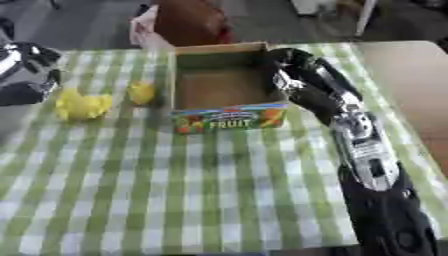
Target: Pick up objects on the table and place them in the box.
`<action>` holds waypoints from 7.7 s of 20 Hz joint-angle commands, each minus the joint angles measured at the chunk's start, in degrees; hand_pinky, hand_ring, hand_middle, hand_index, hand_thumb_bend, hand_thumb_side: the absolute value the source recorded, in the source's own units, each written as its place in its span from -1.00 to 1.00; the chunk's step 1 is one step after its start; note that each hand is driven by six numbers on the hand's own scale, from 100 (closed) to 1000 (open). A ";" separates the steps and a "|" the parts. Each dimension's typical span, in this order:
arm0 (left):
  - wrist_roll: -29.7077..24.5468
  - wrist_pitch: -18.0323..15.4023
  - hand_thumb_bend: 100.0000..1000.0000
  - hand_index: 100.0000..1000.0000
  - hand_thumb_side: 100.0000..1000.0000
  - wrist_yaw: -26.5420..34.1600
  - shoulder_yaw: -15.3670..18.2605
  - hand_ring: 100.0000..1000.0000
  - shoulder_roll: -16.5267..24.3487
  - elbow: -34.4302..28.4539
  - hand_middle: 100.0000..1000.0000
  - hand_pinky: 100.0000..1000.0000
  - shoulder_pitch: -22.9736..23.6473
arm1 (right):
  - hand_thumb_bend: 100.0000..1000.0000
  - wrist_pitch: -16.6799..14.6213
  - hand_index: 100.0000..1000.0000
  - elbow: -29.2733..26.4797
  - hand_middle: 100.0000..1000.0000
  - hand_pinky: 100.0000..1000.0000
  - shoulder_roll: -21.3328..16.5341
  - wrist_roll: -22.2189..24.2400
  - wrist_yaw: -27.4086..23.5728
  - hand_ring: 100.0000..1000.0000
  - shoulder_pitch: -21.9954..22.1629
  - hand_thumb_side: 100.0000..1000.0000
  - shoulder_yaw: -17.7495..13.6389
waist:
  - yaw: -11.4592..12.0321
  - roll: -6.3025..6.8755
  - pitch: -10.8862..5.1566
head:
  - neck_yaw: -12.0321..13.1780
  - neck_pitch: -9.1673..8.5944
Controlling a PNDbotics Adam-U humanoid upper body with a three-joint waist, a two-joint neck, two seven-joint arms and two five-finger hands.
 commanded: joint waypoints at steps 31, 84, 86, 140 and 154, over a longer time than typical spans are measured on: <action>-0.53 -4.24 -0.66 0.61 -0.83 -19.21 2.61 0.47 -2.17 11.14 0.41 0.38 -2.45 | -1.00 -0.97 0.48 0.49 0.16 0.06 -0.13 1.33 0.22 0.04 -2.52 -0.15 0.92 | -3.75 -0.53 0.20 | 0.64 0.29; 10.91 0.21 -1.00 -0.47 -0.47 -2.59 -0.53 -0.78 -11.14 1.69 -0.96 -0.24 -10.40 | -1.00 -0.80 0.48 -0.11 0.15 0.06 2.71 2.71 -0.72 0.04 -3.78 -0.15 2.34 | -8.25 -1.43 0.14 | 2.22 0.29; 11.01 -0.57 -1.00 -0.44 -0.47 -1.91 -0.84 -0.76 -12.21 1.61 -0.93 -0.22 -10.61 | -1.00 -0.72 0.48 -0.23 0.14 0.06 3.03 3.11 -0.83 0.04 -3.92 -0.15 2.66 | -9.25 -1.41 0.45 | 2.34 0.29; 1.30 6.06 -0.78 0.50 -0.30 -15.44 2.12 0.24 -5.14 8.65 0.20 0.32 -2.84 | -1.00 -0.62 0.47 0.35 0.12 0.06 3.31 4.39 0.20 0.03 -3.50 -0.14 3.10 | -8.31 -0.57 0.22 | 0.39 0.29; 9.84 7.22 -1.00 0.34 -0.82 -17.66 1.84 0.08 -10.31 13.30 0.01 0.20 -3.02 | -1.00 -0.77 0.47 0.56 0.12 0.06 3.32 4.54 0.27 0.03 -3.71 -0.14 3.18 | -8.59 -0.74 0.67 | 0.42 0.29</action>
